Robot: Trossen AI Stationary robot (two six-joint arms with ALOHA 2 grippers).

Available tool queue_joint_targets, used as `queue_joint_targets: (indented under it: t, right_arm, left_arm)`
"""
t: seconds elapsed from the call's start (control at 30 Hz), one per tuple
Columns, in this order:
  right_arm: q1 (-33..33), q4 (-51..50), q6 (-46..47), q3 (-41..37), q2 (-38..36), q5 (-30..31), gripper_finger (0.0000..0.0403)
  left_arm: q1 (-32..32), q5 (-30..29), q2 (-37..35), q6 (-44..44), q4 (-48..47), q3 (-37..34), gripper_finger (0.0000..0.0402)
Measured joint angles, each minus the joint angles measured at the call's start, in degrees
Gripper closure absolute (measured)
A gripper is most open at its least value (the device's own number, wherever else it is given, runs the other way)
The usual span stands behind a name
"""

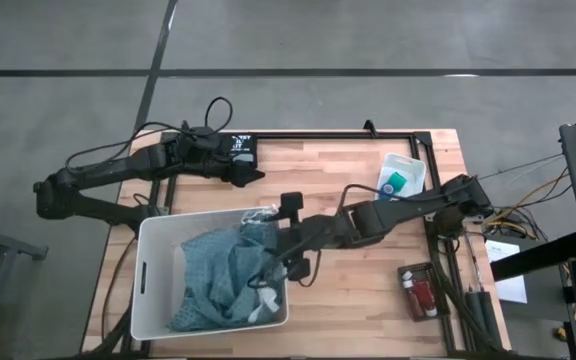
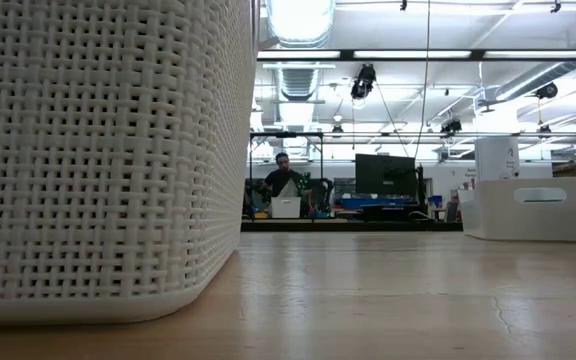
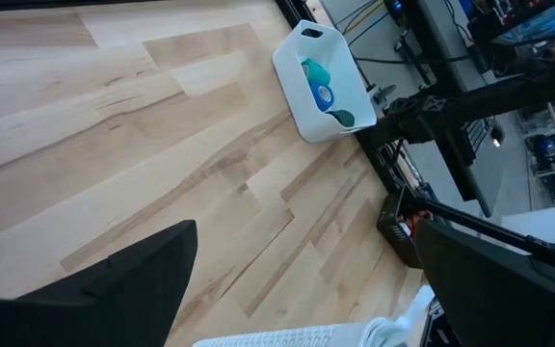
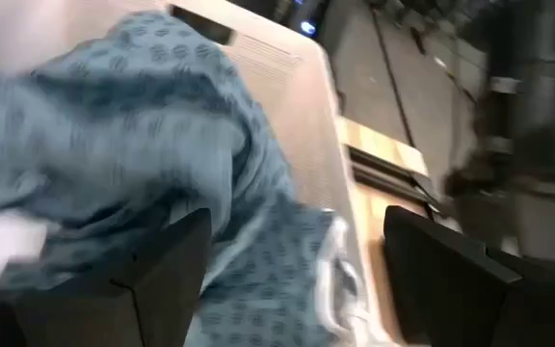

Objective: Pick & Place Medicine items
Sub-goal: Put the blue patient gown into the big white bin

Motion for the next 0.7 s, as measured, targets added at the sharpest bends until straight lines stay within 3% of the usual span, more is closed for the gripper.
queue_joint_targets:
  t: [0.17, 0.37, 0.7]
  right_arm:
    - [0.0, 6.7, -1.3, -4.6, -1.4, -3.1, 0.0101]
    - [0.0, 7.6, -1.7, -5.0, -1.3, -3.2, 0.0101]
    - [-0.2, 18.2, -5.1, -5.4, -0.6, -3.4, 0.0101]
  left_arm:
    - [0.0, 0.0, 0.0, 0.0, 0.0, 0.0, 0.0009]
    - [0.0, 0.0, 0.0, 0.0, 0.0, 0.0, 0.0009]
    - [0.0, 0.0, 0.0, -0.1, 0.0, 0.0, 0.0009]
